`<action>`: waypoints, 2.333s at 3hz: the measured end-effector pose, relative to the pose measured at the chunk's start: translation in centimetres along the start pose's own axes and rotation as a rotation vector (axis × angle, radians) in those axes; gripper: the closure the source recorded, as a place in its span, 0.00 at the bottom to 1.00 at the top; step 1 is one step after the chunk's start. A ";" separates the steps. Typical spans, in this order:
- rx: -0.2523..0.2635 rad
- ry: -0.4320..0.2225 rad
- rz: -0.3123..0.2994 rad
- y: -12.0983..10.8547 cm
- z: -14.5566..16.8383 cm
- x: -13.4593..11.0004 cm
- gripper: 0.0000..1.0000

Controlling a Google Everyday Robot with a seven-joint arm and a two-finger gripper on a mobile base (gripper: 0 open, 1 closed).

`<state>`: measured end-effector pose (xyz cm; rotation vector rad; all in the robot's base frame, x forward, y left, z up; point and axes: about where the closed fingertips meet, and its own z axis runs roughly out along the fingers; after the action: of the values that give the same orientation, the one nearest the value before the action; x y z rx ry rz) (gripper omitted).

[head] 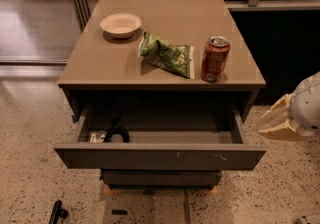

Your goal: Close top drawer

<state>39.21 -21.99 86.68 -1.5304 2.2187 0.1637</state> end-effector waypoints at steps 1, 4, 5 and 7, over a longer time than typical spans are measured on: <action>-0.032 -0.029 0.013 0.8 3.6 2.4 1.00; -0.199 -0.156 0.069 6.4 15.0 8.1 1.00; -0.199 -0.156 0.069 6.4 15.0 8.1 1.00; -0.118 -0.338 -0.080 5.2 21.0 6.3 1.00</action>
Offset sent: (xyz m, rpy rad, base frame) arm -0.0276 -0.0150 -0.1881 0.2047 0.1074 0.0229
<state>38.57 -18.39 64.45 -1.5200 1.9087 0.4977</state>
